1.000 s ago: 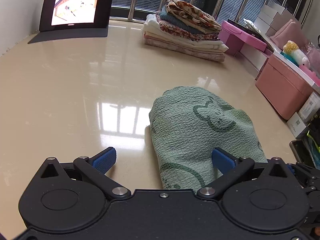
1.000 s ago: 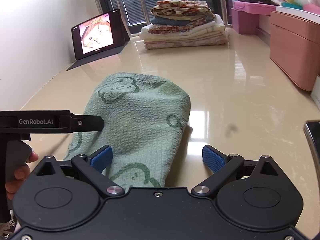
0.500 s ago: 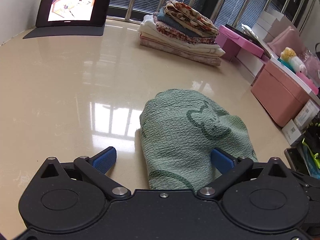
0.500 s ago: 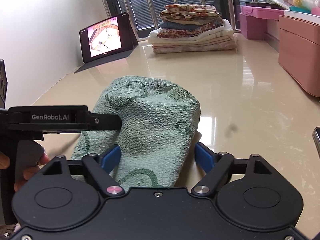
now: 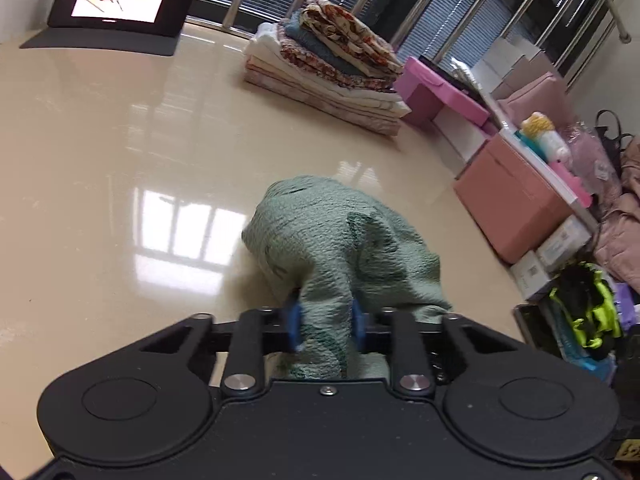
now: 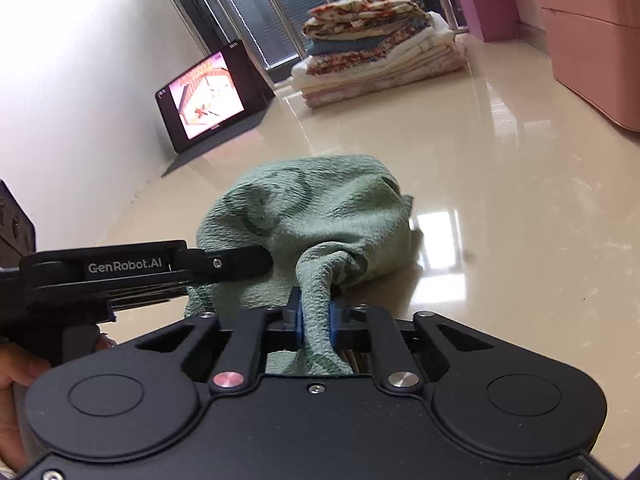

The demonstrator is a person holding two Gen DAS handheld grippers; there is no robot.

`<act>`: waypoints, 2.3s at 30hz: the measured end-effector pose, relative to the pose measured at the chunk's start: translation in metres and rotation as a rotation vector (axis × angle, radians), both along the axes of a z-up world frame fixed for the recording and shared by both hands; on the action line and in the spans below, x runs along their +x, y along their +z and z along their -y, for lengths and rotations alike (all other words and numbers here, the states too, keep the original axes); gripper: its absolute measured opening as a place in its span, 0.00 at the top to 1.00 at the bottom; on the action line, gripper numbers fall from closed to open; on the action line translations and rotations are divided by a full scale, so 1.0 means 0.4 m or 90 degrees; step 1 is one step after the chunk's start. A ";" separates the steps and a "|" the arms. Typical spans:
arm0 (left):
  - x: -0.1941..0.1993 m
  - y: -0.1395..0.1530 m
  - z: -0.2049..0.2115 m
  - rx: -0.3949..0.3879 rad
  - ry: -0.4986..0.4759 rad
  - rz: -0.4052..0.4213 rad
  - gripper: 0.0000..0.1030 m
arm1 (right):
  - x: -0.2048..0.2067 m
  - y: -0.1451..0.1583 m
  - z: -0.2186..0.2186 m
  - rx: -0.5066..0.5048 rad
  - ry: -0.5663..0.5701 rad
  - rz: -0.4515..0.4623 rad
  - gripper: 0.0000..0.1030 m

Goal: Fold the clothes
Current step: 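Grasp the end of the green bundle with the right gripper while the left gripper grasps it too, then lift the green bundle with both grippers and carry it toward the folded clothes stack, then lower the bundle beside the clothes stack and open both grippers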

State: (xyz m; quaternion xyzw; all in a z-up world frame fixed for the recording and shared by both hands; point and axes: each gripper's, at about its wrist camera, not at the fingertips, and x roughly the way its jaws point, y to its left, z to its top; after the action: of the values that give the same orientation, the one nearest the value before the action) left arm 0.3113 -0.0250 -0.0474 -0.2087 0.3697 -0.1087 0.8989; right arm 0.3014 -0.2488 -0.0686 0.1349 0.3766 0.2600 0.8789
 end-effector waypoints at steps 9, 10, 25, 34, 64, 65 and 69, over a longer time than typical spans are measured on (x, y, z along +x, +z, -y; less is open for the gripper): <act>-0.011 0.061 -0.041 -0.032 0.016 0.043 0.86 | -0.012 0.058 -0.025 0.024 0.003 0.043 0.92; -0.015 0.069 -0.047 -0.034 0.018 0.050 0.86 | -0.013 0.066 -0.031 0.025 0.005 0.049 0.92; 0.061 0.208 -0.183 -0.024 0.054 0.114 0.86 | 0.057 0.194 -0.184 0.022 0.040 0.120 0.92; 0.265 0.265 -0.289 0.024 0.062 0.139 0.86 | 0.253 0.240 -0.337 0.024 0.056 0.149 0.92; 0.936 0.037 -0.495 0.125 0.021 0.100 0.86 | 0.885 0.039 -0.649 -0.014 0.003 0.159 0.91; 0.938 0.030 -0.494 0.131 0.020 0.097 0.86 | 0.887 0.034 -0.652 -0.020 0.002 0.162 0.91; 0.955 0.008 -0.496 0.154 0.021 0.087 0.80 | 0.895 0.023 -0.656 -0.043 0.002 0.173 0.89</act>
State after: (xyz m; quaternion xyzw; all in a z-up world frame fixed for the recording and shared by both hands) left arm 0.6933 0.1733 -0.0442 -0.0971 0.3144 -0.0624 0.9422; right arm 0.6594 0.0137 -0.0594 0.0681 0.2633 0.2645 0.9253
